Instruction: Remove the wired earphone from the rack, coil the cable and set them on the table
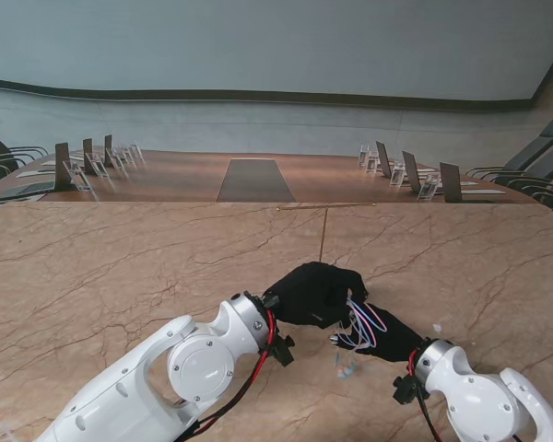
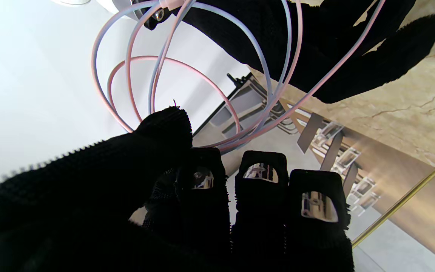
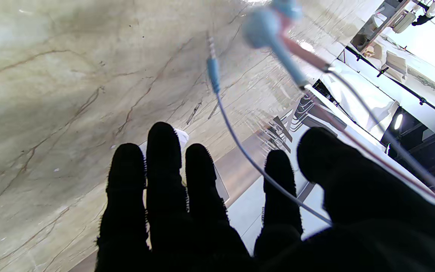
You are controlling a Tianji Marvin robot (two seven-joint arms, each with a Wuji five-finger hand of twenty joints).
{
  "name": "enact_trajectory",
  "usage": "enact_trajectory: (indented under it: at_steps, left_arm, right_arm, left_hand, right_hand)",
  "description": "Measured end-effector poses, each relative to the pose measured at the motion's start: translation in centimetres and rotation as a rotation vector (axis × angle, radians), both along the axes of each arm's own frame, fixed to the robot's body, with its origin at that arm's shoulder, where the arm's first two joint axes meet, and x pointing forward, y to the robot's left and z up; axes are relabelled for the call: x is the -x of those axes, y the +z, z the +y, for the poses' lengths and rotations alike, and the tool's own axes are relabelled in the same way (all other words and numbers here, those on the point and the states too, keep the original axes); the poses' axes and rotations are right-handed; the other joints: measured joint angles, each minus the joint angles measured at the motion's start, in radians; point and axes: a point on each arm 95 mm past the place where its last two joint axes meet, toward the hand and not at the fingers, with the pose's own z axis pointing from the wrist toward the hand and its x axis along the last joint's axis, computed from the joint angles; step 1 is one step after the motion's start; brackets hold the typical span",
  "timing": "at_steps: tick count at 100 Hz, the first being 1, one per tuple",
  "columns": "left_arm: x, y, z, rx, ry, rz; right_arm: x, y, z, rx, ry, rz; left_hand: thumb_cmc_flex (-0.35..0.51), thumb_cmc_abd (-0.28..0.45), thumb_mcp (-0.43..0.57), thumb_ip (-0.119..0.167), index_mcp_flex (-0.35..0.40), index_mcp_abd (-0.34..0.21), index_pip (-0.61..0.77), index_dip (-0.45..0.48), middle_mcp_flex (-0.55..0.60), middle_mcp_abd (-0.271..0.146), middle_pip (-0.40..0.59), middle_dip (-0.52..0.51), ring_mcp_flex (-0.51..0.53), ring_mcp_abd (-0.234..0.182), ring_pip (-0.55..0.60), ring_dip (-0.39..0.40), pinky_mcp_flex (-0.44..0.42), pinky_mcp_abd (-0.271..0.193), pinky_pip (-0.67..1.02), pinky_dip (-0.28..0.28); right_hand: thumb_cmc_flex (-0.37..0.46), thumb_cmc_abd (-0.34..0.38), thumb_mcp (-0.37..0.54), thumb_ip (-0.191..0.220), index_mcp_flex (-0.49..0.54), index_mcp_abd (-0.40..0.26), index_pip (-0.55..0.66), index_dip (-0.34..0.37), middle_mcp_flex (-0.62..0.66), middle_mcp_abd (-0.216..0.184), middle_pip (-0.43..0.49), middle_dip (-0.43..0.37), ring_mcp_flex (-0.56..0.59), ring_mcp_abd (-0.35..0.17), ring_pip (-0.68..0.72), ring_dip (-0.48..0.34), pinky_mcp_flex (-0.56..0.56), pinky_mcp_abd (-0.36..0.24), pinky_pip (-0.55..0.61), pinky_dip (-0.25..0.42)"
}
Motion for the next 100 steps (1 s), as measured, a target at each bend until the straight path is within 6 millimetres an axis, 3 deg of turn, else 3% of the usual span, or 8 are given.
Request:
enact_trajectory:
  at_steps: [6,12,27,40,54,67,83,100]
  left_arm:
    - [0.0,0.0,0.0,-0.001,-0.001,0.000]
    - [-0.1,0.1,0.0,-0.001,-0.003,0.000]
    - [-0.1,0.1,0.0,-0.005,-0.015,-0.002]
    - [-0.1,0.0,0.1,-0.011,-0.024,-0.003]
    - [-0.1,0.0,0.3,-0.025,-0.031,-0.009]
    - [-0.2,-0.2,0.7,-0.038,-0.035,-0.011]
    - [-0.1,-0.5,1.0,-0.050,-0.042,-0.008]
    - [-0.1,-0.9,1.2,-0.061,-0.050,-0.003]
  right_arm:
    - [0.0,0.0,0.0,0.000,-0.001,0.001]
    - [-0.1,0.0,0.0,0.004,-0.003,-0.002]
    - [-0.2,0.1,-0.1,0.016,-0.015,-0.026]
    - [-0.4,0.1,-0.3,0.033,-0.025,-0.042]
    - [-0.6,0.4,-0.8,0.089,-0.032,-0.083]
    - [-0.8,0.7,-1.2,0.071,-0.048,-0.100]
    - [-1.0,1.1,-1.7,0.100,-0.055,-0.132]
    - [-1.3,1.7,-1.9,0.101,-0.070,-0.154]
  left_hand:
    - [0.000,0.000,0.000,0.000,0.000,0.000,0.000,0.000,0.000,0.000,0.000,0.000,-0.002,0.000,0.000,0.000,-0.001,0.000,0.000,0.000]
    - [0.000,0.000,0.000,0.000,0.000,0.000,0.000,0.000,0.000,0.000,0.000,0.000,-0.004,0.000,0.000,0.000,-0.002,0.000,0.000,0.000]
    - [0.000,0.000,0.000,0.000,0.000,0.000,-0.001,0.001,0.000,0.000,0.000,0.000,-0.007,0.000,0.000,0.000,-0.007,0.000,0.000,0.000]
    - [0.000,0.001,0.000,0.000,0.000,0.000,-0.006,0.011,0.000,0.000,0.000,0.000,-0.010,0.000,0.000,0.000,-0.012,0.000,0.000,0.000]
    - [0.000,0.001,-0.001,0.000,0.000,0.000,-0.007,0.011,0.000,0.000,0.000,0.000,-0.010,0.000,-0.001,0.000,-0.014,0.000,0.000,0.000]
    - [0.000,0.001,-0.002,0.000,0.000,0.000,-0.007,0.011,0.000,0.000,0.000,0.001,-0.010,0.000,-0.009,0.000,-0.014,0.000,0.000,0.001]
    - [0.000,0.001,-0.002,0.000,0.000,-0.001,-0.007,0.012,0.000,0.000,0.000,0.001,-0.011,0.000,-0.011,0.000,-0.022,0.000,0.000,0.002]
    - [0.000,0.001,-0.002,0.000,0.000,-0.001,-0.008,0.012,0.000,0.000,0.000,0.001,-0.011,0.000,-0.011,0.000,-0.024,0.000,0.000,0.003]
  right_hand:
    - [0.052,-0.014,0.013,-0.049,0.035,-0.032,0.082,-0.014,0.019,0.000,0.014,0.009,0.017,0.001,0.026,0.010,0.011,0.000,0.020,0.003]
    - [0.113,-0.020,0.015,-0.069,0.078,-0.072,0.161,-0.014,0.042,0.001,0.038,0.016,0.038,0.004,0.064,0.024,0.026,0.002,0.051,0.017]
    - [0.224,-0.027,0.015,-0.071,0.263,-0.099,0.213,0.004,0.095,0.037,0.109,0.049,0.088,0.014,0.185,0.064,0.059,0.019,0.142,0.058]
    - [0.223,-0.054,0.030,-0.081,0.315,-0.099,0.184,0.006,0.105,0.065,0.177,0.075,0.126,0.017,0.278,0.115,0.086,0.032,0.222,0.089]
    - [0.220,-0.117,0.124,-0.095,0.375,-0.076,0.163,0.057,0.172,0.103,0.277,0.159,0.241,-0.005,0.386,0.284,0.156,0.043,0.341,0.123]
    - [0.218,-0.140,0.177,-0.095,0.395,-0.052,0.160,0.093,0.336,0.087,0.318,0.215,0.395,-0.006,0.493,0.355,0.297,0.099,0.431,0.158]
    - [0.179,-0.181,0.267,-0.092,0.426,-0.045,0.157,0.124,0.470,0.048,0.346,0.255,0.520,-0.016,0.576,0.345,0.428,0.133,0.489,0.170]
    - [0.178,-0.182,0.270,-0.091,0.426,-0.045,0.157,0.134,0.534,0.028,0.359,0.290,0.587,-0.022,0.625,0.304,0.508,0.156,0.523,0.170]
